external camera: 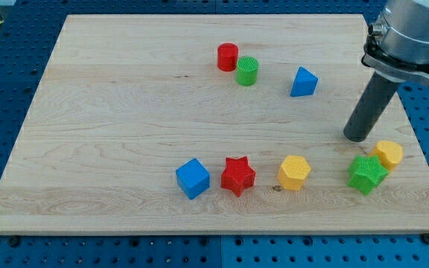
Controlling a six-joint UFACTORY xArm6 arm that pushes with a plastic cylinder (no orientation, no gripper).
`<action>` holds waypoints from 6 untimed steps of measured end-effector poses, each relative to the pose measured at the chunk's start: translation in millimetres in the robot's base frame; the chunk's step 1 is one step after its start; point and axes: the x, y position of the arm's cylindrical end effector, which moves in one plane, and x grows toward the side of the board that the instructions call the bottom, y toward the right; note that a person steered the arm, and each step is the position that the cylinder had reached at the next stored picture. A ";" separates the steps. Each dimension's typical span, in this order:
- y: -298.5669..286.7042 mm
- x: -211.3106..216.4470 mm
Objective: Push yellow heart to the right of green star
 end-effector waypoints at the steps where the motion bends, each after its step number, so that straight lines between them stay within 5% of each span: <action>1: 4.4 1.0; 6: 50.3 38.9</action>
